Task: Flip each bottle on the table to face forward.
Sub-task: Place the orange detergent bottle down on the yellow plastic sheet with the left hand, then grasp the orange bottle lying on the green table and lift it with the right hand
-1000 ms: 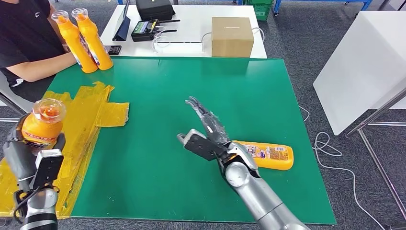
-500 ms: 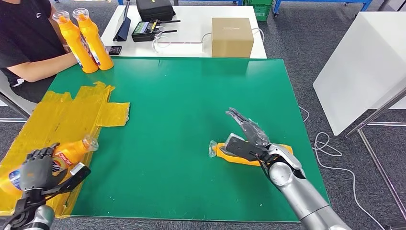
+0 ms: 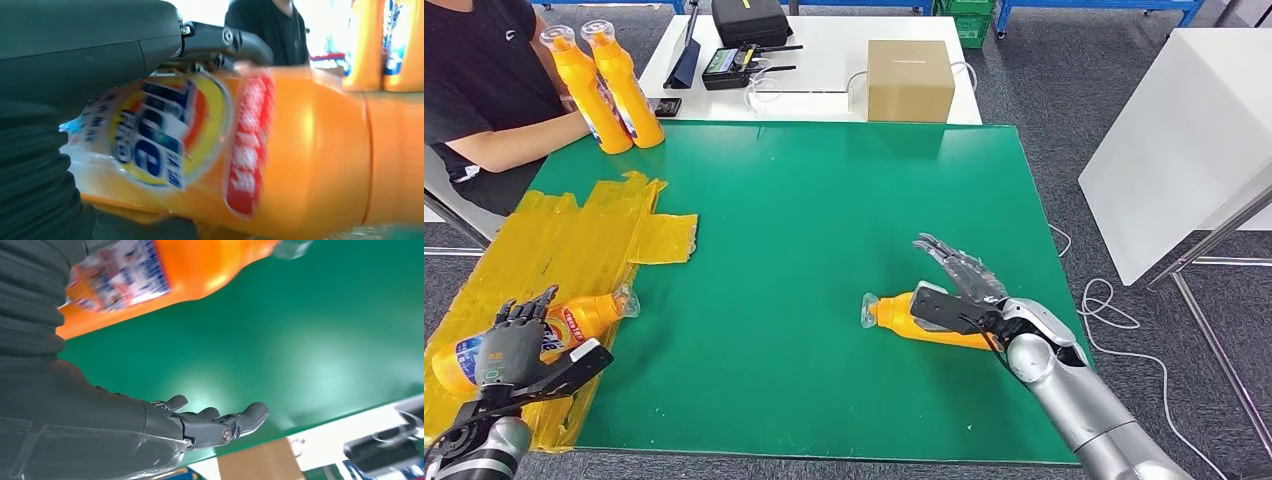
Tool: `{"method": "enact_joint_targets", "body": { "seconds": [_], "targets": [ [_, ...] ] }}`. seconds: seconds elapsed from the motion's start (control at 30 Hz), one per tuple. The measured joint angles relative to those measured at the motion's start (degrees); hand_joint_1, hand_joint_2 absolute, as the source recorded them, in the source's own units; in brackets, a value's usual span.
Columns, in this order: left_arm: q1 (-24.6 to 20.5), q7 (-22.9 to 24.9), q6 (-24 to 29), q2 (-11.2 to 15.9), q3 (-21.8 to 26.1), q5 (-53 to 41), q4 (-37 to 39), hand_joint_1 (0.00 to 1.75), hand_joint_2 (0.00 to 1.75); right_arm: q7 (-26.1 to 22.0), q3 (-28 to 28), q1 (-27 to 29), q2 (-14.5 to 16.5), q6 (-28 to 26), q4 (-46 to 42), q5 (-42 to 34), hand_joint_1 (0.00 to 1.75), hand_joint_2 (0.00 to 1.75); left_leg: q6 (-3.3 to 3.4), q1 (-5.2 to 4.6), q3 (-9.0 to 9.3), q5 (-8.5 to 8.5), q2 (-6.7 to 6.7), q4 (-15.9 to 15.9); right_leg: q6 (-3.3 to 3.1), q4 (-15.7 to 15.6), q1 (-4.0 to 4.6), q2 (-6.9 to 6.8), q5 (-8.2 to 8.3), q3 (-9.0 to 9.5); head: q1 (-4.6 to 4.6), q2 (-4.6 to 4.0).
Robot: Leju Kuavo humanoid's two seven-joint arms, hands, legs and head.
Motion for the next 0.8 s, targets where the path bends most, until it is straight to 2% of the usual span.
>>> {"method": "enact_joint_targets", "body": {
  "seconds": [0.37, 0.63, 0.8],
  "targets": [
    [1.22, -9.20, -8.75, 0.59, -2.06, 15.32, -1.78, 0.00, 0.00, 3.20, 2.77, -3.83, -6.41, 5.23, 4.68, 3.52, 0.00, 1.75, 0.34, -0.21, 0.10, 0.23, -0.64, 0.00, 0.04, -0.02, -0.28, -0.68, -0.01, 0.33, -0.01, 0.00],
    [2.69, -10.27, -10.52, 0.60, -2.06, 17.35, -3.85, 0.00, 0.00, 4.24, 4.14, -4.10, -9.64, 6.40, 5.61, 4.31, 0.00, 1.75, 0.41, -0.30, 0.09, 0.27, -0.69, 0.00, 0.13, -0.02, -0.36, -0.76, 0.06, 0.36, 0.01, 0.00],
    [3.05, -10.31, -10.82, 0.60, -2.06, 17.38, -4.39, 0.00, 0.00, 4.31, 4.98, -4.10, -10.39, 6.43, 6.04, 4.34, 0.00, 1.75, 0.46, -0.35, 0.09, 0.31, -0.69, 0.01, 0.15, -0.03, -0.36, -0.76, 0.07, 0.36, 0.01, 0.00]
  ]
}}
